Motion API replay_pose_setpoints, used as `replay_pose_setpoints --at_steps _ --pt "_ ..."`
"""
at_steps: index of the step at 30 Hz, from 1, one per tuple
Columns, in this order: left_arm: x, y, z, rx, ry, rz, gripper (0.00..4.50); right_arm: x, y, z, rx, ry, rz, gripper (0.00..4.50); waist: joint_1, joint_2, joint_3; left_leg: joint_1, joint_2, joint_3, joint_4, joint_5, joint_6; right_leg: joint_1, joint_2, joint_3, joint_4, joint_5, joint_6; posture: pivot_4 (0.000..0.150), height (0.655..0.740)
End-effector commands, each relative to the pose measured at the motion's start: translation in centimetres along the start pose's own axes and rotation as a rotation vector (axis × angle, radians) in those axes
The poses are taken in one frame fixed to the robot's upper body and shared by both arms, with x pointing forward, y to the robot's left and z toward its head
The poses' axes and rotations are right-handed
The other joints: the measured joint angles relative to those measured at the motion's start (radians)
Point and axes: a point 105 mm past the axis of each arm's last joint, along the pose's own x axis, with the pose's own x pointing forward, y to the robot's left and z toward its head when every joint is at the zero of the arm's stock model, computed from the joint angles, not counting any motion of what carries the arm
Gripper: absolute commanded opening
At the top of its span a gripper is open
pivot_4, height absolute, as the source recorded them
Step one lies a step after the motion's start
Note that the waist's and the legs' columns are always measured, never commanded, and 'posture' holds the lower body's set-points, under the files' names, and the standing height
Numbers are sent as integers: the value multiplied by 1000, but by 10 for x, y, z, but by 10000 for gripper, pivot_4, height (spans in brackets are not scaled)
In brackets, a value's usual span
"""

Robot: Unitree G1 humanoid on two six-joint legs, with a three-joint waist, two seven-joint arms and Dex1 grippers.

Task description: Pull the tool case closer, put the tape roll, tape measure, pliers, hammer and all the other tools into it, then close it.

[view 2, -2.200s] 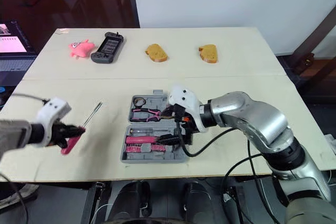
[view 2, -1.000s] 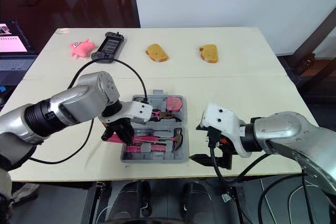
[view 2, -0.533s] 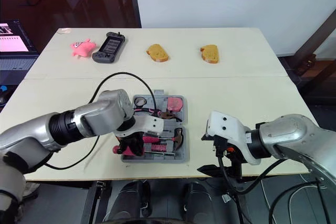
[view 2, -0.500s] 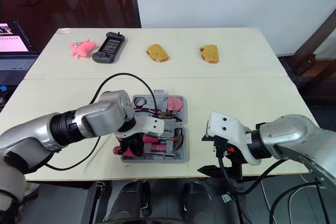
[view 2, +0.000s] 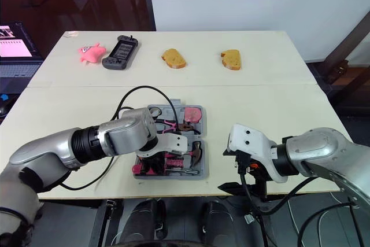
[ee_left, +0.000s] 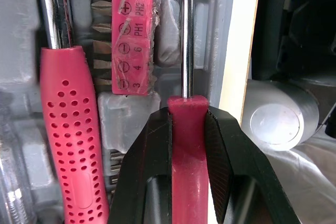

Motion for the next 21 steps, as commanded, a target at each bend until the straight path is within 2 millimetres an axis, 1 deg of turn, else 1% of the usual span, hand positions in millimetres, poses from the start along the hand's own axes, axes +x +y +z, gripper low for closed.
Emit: replay_pose_setpoints --at_steps 1,4,8,13,20,21 --pt "-2 0 5 3 -15 16 3605 -4 -3 4 -30 -1 -32 45000 1 0 0 0 0 0 0 0 0 0 0 0 0 0 0 1500 7188" --pt "-2 1 8 5 -21 20 3605 -4 -3 4 -32 -4 -35 45000 1 0 0 0 0 0 0 0 0 0 0 0 0 0 0 1500 7188" --pt "0 -4 16 11 -43 15 3605 -5 -4 4 -25 0 -48 45000 1 0 0 0 0 0 0 0 0 0 0 0 0 0 0 1500 7188" --pt "2 0 20 23 -45 39 3605 -6 -6 4 -23 3 -57 45000 3 0 0 0 0 0 0 0 0 1 0 0 0 0 0 1500 7188" --pt "0 2 23 41 -61 50 3605 -6 -8 4 -28 4 -67 45000 10 1 0 0 0 -1 2 0 0 2 0 0 0 0 0 1500 7188" --pt "-1 3 24 43 -62 53 8602 -6 -8 4 -28 5 -67 45000 13 1 0 0 0 -1 3 0 1 3 0 0 0 0 0 1500 7188"
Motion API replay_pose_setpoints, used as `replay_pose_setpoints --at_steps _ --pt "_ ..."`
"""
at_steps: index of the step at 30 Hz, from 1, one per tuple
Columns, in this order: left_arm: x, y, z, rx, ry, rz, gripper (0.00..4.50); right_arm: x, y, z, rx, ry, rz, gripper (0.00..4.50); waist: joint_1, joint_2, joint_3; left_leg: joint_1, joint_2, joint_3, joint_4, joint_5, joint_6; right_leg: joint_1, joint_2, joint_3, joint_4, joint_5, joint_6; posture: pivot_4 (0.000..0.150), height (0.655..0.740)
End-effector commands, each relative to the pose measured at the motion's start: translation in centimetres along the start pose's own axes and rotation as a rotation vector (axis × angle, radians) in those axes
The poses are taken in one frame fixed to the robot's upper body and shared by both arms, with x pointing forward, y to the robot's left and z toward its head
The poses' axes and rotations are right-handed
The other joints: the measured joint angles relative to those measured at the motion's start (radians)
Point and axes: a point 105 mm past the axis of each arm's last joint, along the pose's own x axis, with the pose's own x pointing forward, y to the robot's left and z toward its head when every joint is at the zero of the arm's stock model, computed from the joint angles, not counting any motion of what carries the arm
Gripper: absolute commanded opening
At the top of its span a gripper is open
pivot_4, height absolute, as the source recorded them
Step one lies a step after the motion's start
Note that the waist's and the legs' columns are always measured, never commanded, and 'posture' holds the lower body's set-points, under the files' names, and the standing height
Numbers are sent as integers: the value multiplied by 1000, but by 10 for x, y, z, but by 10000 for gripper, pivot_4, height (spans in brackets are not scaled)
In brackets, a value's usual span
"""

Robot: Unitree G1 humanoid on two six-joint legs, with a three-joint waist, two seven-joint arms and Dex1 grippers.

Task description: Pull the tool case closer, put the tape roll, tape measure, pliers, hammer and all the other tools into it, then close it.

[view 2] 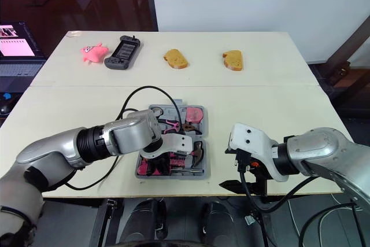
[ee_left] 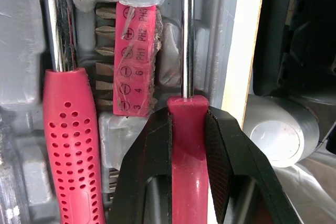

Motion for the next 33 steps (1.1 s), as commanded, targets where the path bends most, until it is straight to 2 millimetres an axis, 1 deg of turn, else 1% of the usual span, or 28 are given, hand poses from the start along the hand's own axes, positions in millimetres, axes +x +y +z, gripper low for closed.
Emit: replay_pose_setpoints --at_steps 1,2,5,10,12,14,15,17,20,22,23,24,25,27,29,31,33 --pt "-6 5 9 35 -24 45 13726 -5 -4 4 -32 0 -35 45000 7 0 0 0 0 0 1 0 0 0 0 0 0 0 0 1500 7188" --pt "-7 6 9 38 -25 50 16696 -5 -5 4 -33 0 -36 45000 13 0 0 0 0 0 2 -1 1 0 0 0 0 0 0 1500 7188" --pt "-13 7 9 39 -27 50 30422 -5 -5 4 -32 -1 -33 45000 17 1 0 -1 0 -2 7 -2 3 2 0 0 1 0 1 1500 7188" --pt "-36 7 1 33 -40 68 30422 -5 -9 4 -41 -3 -35 45000 13 1 0 -1 0 -8 10 -2 3 3 1 0 2 -1 0 1500 7188" --pt "-45 7 0 64 -89 91 30422 -6 -15 5 -47 -6 -52 45000 13 1 0 -1 0 -10 9 -2 3 3 2 0 2 -1 0 1500 7188" --pt "-52 9 -2 60 -150 109 30422 -5 -17 6 -61 -9 -50 45000 13 1 0 -2 -1 -12 9 -2 4 3 2 0 2 -1 1 1500 7188" --pt "-55 9 0 65 -206 109 30422 -4 -18 7 -74 -12 -47 45000 14 1 0 -2 -1 -13 9 -2 4 3 2 0 2 -1 1 1500 7188" --pt "-62 6 -3 54 -321 103 30422 -3 -20 9 -98 -22 -50 45000 14 1 0 -2 -1 -13 10 -2 4 3 2 0 2 -1 1 1500 7188" --pt "-72 7 -6 91 -528 166 30422 -1 -24 12 -129 -31 -58 45000 12 1 0 -1 -1 -14 9 -2 3 3 2 0 2 -1 1 1500 7188" --pt "-67 3 -19 179 -651 200 30422 2 -31 16 -159 -52 -87 45000 10 2 0 -1 -1 -14 9 -2 3 3 2 0 3 -1 1 1500 7188" --pt "-63 1 -25 166 -728 193 28163 3 -34 19 -171 -65 -102 45000 7 3 0 -1 -1 -14 9 -2 3 3 2 0 3 -1 1 1500 7188" --pt "-57 2 -35 120 -768 177 25102 4 -36 21 -180 -75 -109 45000 7 3 0 -1 -1 -14 9 -2 3 3 2 0 3 -1 1 1500 7188" --pt "-49 0 -43 62 -789 123 21107 5 -36 22 -185 -83 -108 45000 8 3 0 -1 -1 -14 9 -2 3 3 2 0 3 -1 1 1500 7188" --pt "-43 -5 -51 24 -830 59 11552 7 -35 23 -199 -94 -102 45000 17 3 0 -1 -1 -14 10 -2 3 3 2 -1 3 -1 1 1500 7188" --pt "-41 -8 -53 49 -878 69 1068 8 -33 27 -227 -119 -93 45000 20 3 0 -2 -2 -14 10 -2 3 3 1 -2 3 -1 1 1500 7188" --pt "-36 -3 -55 78 -913 154 354 8 -31 29 -241 -135 -89 45000 16 4 0 -2 -2 -14 10 -2 3 4 0 -2 2 -1 0 1500 7188" --pt "-30 -5 -55 87 -936 152 354 9 -32 30 -249 -138 -85 45000 14 4 0 -2 -2 -14 10 -3 3 4 0 -2 1 -1 0 1500 7188"
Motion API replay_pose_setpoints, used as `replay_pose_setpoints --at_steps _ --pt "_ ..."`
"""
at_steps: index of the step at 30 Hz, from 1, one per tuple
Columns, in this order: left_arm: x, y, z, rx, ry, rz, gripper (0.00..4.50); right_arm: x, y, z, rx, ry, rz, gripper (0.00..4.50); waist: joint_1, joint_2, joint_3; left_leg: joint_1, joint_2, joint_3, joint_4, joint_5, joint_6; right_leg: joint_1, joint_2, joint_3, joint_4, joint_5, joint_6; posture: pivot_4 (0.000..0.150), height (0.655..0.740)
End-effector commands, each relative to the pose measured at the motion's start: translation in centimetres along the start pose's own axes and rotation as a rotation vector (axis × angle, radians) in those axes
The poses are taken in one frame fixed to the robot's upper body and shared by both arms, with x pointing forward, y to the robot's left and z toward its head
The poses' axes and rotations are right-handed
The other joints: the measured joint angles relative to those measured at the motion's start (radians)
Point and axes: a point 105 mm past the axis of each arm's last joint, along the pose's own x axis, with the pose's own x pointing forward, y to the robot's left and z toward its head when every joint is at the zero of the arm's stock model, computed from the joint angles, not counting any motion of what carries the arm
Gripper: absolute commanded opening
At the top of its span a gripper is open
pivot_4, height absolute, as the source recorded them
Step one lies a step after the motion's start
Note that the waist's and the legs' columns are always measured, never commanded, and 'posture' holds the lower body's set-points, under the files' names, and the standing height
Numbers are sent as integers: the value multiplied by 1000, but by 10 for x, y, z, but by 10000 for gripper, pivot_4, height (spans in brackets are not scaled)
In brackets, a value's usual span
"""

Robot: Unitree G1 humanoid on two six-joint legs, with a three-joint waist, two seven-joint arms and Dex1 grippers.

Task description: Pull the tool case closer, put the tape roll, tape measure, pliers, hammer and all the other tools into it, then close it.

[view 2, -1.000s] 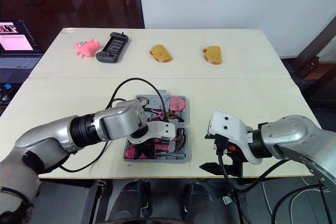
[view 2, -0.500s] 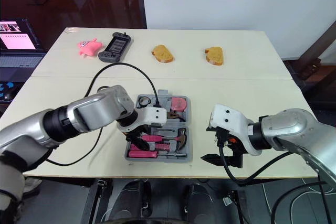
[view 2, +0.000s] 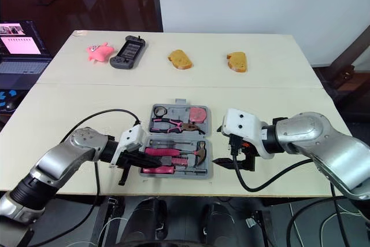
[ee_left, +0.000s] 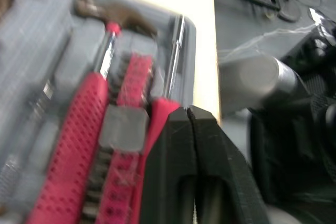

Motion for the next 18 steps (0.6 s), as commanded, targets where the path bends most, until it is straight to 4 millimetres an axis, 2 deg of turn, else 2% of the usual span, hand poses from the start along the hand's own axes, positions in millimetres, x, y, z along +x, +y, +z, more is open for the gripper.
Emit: replay_pose_setpoints --at_steps 1,4,8,14,18 --pt "3 -3 1 66 -54 4 354 -2 -2 7 -63 -23 -15 45000 -2 0 0 0 0 0 0 0 0 0 0 0 0 0 0 1500 7188" --pt "14 -7 0 63 -80 -8 354 0 -3 7 -93 -21 -32 45000 -2 0 0 0 0 0 0 0 0 0 1 0 0 0 1 1500 7188" --pt "20 2 -6 81 -51 33 354 -2 -2 8 -86 -23 -24 45000 -2 0 0 0 0 0 0 0 0 0 1 0 0 0 1 1500 7188" --pt "34 7 -38 114 48 21 354 -2 -2 5 -77 -13 -28 45000 -2 1 0 1 0 0 0 0 0 0 1 0 0 0 1 1500 7188" --pt "41 0 -48 107 55 -12 354 -2 -2 2 -69 -7 -38 45000 -2 1 -1 1 0 0 0 0 0 0 1 0 0 0 1 1500 7188"
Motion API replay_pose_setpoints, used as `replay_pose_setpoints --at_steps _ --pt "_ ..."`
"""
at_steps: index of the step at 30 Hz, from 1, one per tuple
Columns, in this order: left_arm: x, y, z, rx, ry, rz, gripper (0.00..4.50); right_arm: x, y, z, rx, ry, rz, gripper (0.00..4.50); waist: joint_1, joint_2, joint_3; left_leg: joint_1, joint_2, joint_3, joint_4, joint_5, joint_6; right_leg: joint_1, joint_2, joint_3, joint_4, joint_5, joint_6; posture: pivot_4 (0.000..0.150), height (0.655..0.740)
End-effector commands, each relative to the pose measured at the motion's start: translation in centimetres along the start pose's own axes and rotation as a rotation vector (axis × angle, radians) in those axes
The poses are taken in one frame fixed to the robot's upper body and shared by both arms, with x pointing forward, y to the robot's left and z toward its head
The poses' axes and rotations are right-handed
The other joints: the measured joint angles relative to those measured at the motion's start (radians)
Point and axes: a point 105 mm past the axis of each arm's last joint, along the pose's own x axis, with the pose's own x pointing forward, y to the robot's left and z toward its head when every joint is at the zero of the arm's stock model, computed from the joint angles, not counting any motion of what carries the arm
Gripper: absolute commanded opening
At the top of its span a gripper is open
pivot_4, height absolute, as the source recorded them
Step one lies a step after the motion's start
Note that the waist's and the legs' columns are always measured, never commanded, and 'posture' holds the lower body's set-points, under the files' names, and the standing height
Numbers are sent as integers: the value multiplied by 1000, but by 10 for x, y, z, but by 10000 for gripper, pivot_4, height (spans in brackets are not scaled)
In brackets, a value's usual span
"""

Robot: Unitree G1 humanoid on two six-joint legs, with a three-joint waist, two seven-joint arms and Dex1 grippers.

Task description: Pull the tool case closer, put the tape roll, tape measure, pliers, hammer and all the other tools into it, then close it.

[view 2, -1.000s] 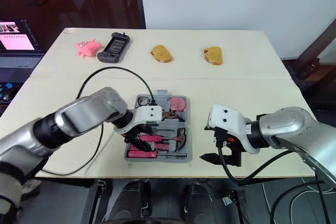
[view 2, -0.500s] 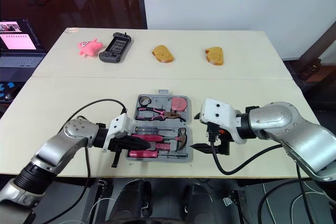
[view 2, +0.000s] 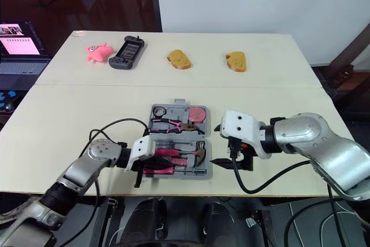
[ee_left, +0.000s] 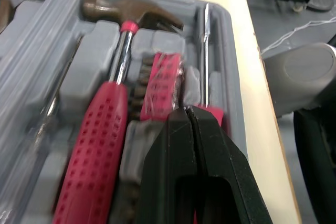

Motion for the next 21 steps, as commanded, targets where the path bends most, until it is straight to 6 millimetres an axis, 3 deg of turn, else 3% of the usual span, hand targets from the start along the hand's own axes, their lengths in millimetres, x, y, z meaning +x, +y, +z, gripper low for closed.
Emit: replay_pose_setpoints --at_steps 1,10,14,17,21 --pt "6 -12 -14 1 44 -43 354 -4 -2 3 -31 -7 -30 45000 0 0 0 0 0 0 0 0 0 0 0 0 0 0 0 1500 7188" --pt "2 -21 -21 48 64 -49 354 -1 -5 0 -24 -16 -45 45000 -1 3 -2 0 0 0 -1 0 0 0 0 0 0 0 0 1500 7188" --pt "-8 -6 -6 21 -9 39 354 0 -8 -4 22 -47 -48 45000 -1 4 -2 1 0 0 -1 0 0 0 0 0 0 0 0 1500 7188" --pt "-31 7 7 46 -34 99 354 -2 -8 -16 63 -35 -48 45000 -1 3 -2 0 0 0 0 0 0 0 0 0 0 0 0 1500 7188" --pt "-77 32 27 61 -53 258 354 -4 -8 -38 96 -12 -66 45000 -1 4 -2 0 1 -1 -1 0 0 0 0 0 0 0 0 1500 7188"
